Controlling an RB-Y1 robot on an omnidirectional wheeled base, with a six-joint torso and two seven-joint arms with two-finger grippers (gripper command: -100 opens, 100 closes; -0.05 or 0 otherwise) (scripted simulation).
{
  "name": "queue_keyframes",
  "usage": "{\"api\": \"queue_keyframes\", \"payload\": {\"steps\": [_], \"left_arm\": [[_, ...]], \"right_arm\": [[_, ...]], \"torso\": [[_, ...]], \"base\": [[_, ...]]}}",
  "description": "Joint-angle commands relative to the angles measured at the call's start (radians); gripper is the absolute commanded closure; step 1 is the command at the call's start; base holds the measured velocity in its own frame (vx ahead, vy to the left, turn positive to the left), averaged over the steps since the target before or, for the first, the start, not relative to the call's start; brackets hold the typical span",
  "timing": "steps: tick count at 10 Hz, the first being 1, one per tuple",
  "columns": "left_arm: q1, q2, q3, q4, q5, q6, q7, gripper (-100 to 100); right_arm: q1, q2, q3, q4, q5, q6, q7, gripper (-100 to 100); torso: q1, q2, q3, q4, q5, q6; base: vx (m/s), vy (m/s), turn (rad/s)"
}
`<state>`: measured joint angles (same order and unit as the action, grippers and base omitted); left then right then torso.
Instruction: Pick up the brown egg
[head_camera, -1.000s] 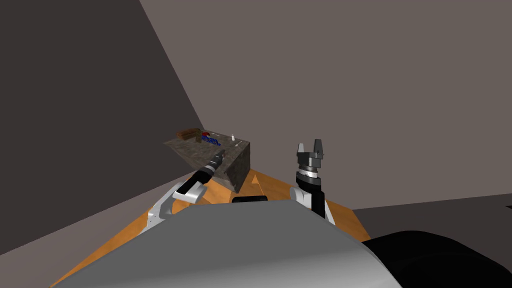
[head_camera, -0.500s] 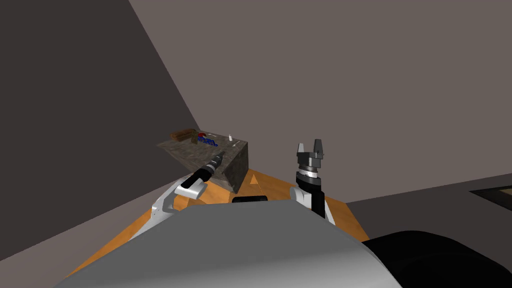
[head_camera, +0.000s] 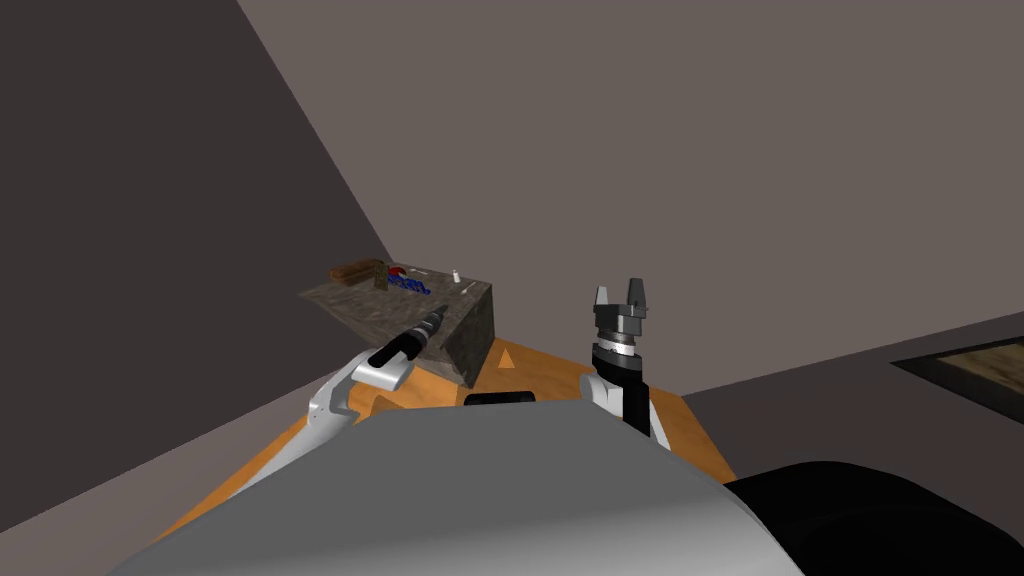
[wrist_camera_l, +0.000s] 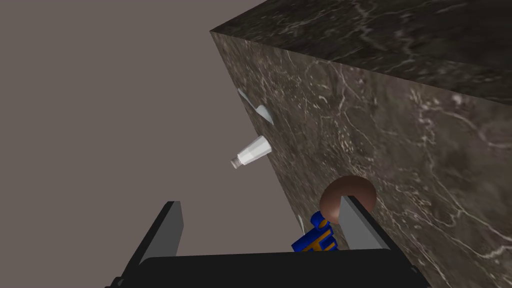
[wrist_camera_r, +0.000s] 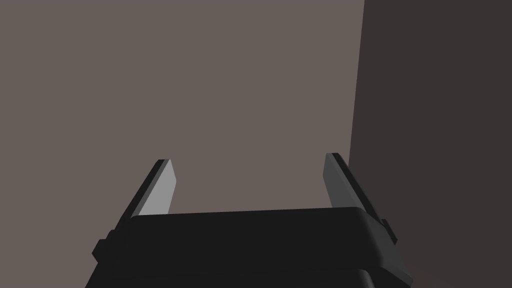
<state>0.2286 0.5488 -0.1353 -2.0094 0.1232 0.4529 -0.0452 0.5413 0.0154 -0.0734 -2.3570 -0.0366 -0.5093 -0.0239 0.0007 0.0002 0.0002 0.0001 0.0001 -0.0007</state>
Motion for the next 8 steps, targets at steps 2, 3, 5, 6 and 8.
{"api": "queue_keyframes", "payload": {"steps": [2,3,5,6,8], "left_arm": [[-0.021,0.016,0.007,0.018,0.007,0.054,-0.006,-100],[-0.041,0.025,0.012,0.039,0.011,0.093,-0.013,-100],[-0.060,0.032,0.017,0.060,0.014,0.131,-0.020,-100],[-0.078,0.039,0.022,0.081,0.017,0.166,-0.027,-100],[-0.111,0.050,0.033,0.120,0.023,0.222,-0.041,-100]], "right_arm": [[0.000,0.000,0.000,0.000,0.000,0.000,0.000,0],[0.000,0.000,0.000,0.000,0.000,0.000,0.000,0],[0.000,0.000,0.000,0.000,0.000,0.000,0.000,0],[0.000,0.000,0.000,0.000,0.000,0.000,0.000,0],[0.000,0.000,0.000,0.000,0.000,0.000,0.000,0]], "torso": [[0.000,0.000,0.000,0.000,0.000,0.000],[0.000,0.000,0.000,0.000,0.000,0.000],[0.001,0.000,0.000,0.000,0.000,0.000],[0.001,0.000,0.000,0.000,0.000,0.000],[0.001,-0.001,0.000,0.000,0.000,0.000]], "base": [[-0.002,0.005,-0.082],[0.000,0.007,-0.090],[0.000,0.015,-0.111],[0.000,0.014,-0.085],[0.006,0.025,-0.144]]}}
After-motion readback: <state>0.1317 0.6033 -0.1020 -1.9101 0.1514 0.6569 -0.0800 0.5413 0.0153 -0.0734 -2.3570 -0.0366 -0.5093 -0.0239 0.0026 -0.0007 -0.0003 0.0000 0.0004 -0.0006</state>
